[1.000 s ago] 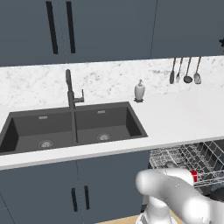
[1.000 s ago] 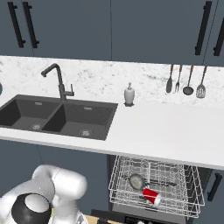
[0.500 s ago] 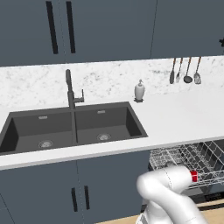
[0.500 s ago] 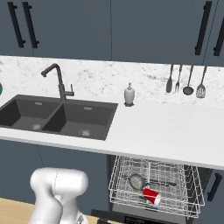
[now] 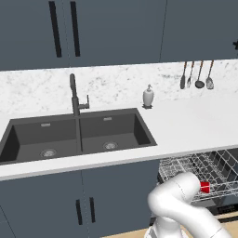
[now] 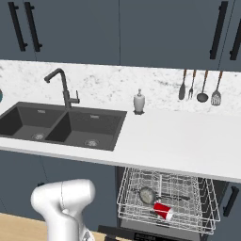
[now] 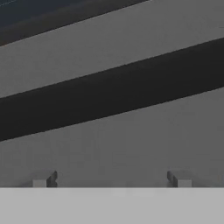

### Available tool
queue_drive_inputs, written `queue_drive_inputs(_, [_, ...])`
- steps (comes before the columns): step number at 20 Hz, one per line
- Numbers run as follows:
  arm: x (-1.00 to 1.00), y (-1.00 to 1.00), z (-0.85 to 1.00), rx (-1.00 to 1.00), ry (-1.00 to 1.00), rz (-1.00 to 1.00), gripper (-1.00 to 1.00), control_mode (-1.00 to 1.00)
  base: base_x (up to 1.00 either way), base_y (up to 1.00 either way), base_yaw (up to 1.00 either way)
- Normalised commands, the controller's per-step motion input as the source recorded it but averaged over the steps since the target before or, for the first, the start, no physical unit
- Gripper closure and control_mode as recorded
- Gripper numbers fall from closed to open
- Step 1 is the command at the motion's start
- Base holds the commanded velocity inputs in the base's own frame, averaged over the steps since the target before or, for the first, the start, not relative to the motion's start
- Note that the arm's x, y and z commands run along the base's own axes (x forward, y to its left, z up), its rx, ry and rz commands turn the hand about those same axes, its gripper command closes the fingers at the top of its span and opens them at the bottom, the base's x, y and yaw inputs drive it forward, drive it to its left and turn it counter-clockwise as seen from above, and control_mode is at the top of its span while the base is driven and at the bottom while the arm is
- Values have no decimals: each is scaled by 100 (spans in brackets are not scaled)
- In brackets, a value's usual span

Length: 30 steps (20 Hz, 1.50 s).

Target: Pick up the cup and bowl from the counter, place them in the dishwasher, and close the dishwasher door.

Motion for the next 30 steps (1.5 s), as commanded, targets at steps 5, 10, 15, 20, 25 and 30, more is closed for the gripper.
queue_drive_inputs(5, [68, -3, -100, -16, -45, 10, -100, -100, 0, 0, 0])
queue_drive_inputs(10, [68, 0, -65, -1, -41, -2, -100, -100, 0, 0, 0])
queue_drive_inputs(15, [97, 0, -10, 3, -36, -6, -100, -100, 0, 0, 0])
queue_drive_inputs(20, [98, -2, 0, 10, -16, -1, -100, -100, 0, 0, 0])
queue_drive_inputs(25, [100, -10, 0, 0, -11, 1, -100, -100, 0, 0, 0])
queue_drive_inputs(30, [100, -17, 0, 0, -14, 7, -100, -100, 0, 0, 0])
